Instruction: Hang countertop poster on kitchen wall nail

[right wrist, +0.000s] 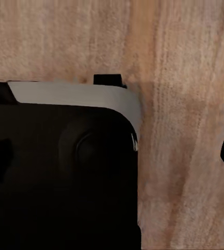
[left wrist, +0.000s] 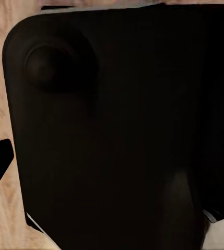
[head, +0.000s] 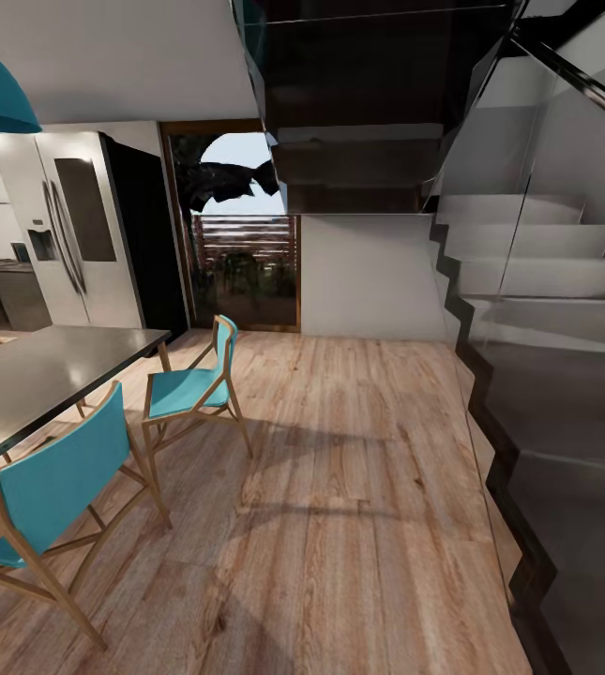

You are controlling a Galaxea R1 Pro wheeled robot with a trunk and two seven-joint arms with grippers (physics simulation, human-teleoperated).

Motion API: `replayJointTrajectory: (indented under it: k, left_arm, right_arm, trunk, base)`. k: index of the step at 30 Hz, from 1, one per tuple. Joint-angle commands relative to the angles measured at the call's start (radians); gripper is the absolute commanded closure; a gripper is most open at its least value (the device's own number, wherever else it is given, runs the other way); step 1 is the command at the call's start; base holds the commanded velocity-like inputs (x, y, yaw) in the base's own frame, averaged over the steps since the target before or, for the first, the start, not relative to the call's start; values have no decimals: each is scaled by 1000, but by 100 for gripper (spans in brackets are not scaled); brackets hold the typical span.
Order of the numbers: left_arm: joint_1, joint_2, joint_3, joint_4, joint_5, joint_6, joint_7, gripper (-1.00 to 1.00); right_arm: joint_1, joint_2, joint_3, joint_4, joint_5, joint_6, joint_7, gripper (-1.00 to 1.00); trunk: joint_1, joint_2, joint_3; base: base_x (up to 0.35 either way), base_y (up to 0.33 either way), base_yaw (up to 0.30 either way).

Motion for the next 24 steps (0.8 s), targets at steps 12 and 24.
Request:
replayJointTrajectory:
  k: [12, 24]
  left_arm:
    - [1, 8, 7, -554, -1, -4, 0, -100]
    - [1, 16, 11, -554, -1, -4, 1, -100]
  right_arm:
    - [-1, -18, 2, -384, -1, -146, 0, -100]
    - [4, -19, 5, -364, 1, -148, -2, -100]
  trunk:
    - [0, 0, -1]
    - [0, 0, -1]
  base:
    - [0, 0, 0]
    - [0, 0, 164]
